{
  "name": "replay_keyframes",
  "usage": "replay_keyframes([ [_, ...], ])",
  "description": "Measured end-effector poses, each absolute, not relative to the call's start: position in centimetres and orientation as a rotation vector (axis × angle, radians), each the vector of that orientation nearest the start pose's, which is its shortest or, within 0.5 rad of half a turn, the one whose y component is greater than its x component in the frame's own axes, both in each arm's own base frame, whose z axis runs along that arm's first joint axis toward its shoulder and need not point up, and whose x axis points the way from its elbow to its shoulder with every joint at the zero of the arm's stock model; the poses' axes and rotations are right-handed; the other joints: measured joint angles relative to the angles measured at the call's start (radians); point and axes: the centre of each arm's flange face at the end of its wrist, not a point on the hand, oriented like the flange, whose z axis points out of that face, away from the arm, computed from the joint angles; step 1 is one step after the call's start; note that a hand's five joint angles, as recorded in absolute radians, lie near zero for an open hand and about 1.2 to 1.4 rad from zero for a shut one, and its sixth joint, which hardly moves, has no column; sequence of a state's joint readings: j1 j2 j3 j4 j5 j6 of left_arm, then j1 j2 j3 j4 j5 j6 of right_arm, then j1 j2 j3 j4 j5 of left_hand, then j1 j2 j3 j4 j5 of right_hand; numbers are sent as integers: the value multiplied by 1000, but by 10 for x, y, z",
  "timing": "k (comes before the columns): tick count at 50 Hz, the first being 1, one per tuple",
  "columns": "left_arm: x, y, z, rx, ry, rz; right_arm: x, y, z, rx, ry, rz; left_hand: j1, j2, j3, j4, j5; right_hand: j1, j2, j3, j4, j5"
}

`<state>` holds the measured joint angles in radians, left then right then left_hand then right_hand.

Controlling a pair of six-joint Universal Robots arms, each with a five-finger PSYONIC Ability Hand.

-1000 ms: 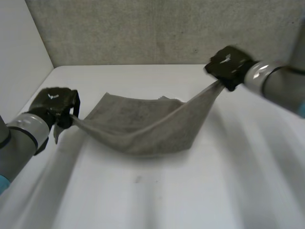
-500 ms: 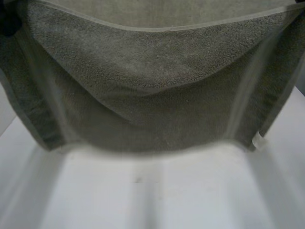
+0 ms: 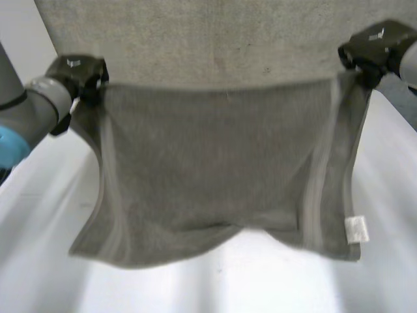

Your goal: Fold the towel.

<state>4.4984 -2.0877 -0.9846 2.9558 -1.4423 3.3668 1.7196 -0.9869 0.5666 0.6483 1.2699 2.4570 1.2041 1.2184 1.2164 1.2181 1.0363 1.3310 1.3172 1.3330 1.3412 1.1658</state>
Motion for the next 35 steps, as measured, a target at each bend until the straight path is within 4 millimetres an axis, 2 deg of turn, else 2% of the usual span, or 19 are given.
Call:
replay_keyframes([
  [3, -233, -391, 301, 643, 2227, -2251, 221, -385, 346, -1267, 2136, -2157, 0, 0, 0, 0, 0, 0, 0, 0, 0, 0],
  [5, -240, -403, 338, 609, 2056, -2428, 227, -401, 358, -1215, 2062, -2338, 0, 0, 0, 0, 0, 0, 0, 0, 0, 0],
  [6, -242, -404, 349, 597, 2006, -2478, 229, -403, 361, -1201, 2044, -2376, 0, 0, 0, 0, 0, 0, 0, 0, 0, 0],
  [7, -244, -405, 370, 572, 1908, -2573, 232, -409, 369, -1162, 1989, -2474, 0, 0, 0, 0, 0, 0, 0, 0, 0, 0],
  [8, -245, -404, 379, 559, 1867, -2614, 233, -411, 375, -1137, 1948, -2533, 0, 0, 0, 0, 0, 0, 0, 0, 0, 0],
  [9, -247, -402, 401, 526, 1766, -2712, 236, -410, 393, -1078, 1834, -2663, 0, 0, 0, 0, 0, 2, 6, 0, 0, 0],
  [10, -247, -400, 410, 510, 1730, -2750, 237, -408, 405, -1042, 1763, -2733, 0, 0, 0, 0, 0, 2, 9, 0, 0, 0],
  [12, -247, -391, 440, 446, 1609, -2892, 242, -394, 445, -927, 1519, -2920, 0, 0, 0, 0, 0, 2, 9, 0, 0, 0],
  [14, -245, -385, 456, 402, 1554, -2976, 244, -381, 469, -860, 1369, -3003, 0, 0, 0, 0, 0, 2, 9, 0, 0, 0],
  [17, -243, -380, 464, 358, 1545, -3043, 246, -371, 484, -831, 1288, -3029, 0, 0, 0, 0, 0, 2, 9, 0, 0, 1],
  [20, -240, -383, 454, 324, 1629, -3042, 249, -370, 478, -869, 1338, -2969, 0, 0, 0, 0, 0, 2, 9, 0, 0, 4],
  [24, -234, -395, 415, 302, 1826, -2929, 253, -379, 445, -973, 1537, -2795, 0, 0, 0, 0, 0, 2, 9, 0, 0, 4],
  [26, -231, -401, 389, 298, 1936, -2846, 254, -382, 429, -1013, 1614, -2716, 0, 0, 0, 0, 0, 2, 9, 0, 0, 3],
  [27, -229, -404, 373, 297, 2001, -2791, 256, -385, 413, -1052, 1687, -2634, 0, 0, 0, 0, 0, 2, 9, 0, 0, 4],
  [30, -226, -407, 342, 298, 2109, -2691, 258, -389, 383, -1113, 1800, -2490, 0, 0, 0, 0, 0, 2, 9, 0, 0, 4],
  [32, -224, -410, 311, 310, 2190, -2604, 260, -391, 351, -1169, 1900, -2344, 0, 0, 0, 0, 0, 2, 10, 0, 0, 4],
  [33, -224, -410, 303, 316, 2208, -2581, 261, -392, 342, -1184, 1925, -2304, 0, 0, 0, 0, 0, 2, 9, 0, 0, 4],
  [35, -224, -410, 265, 357, 2270, -2486, 262, -392, 302, -1237, 2022, -2145, 0, 0, 0, 0, 0, 2, 10, 0, 0, 4],
])
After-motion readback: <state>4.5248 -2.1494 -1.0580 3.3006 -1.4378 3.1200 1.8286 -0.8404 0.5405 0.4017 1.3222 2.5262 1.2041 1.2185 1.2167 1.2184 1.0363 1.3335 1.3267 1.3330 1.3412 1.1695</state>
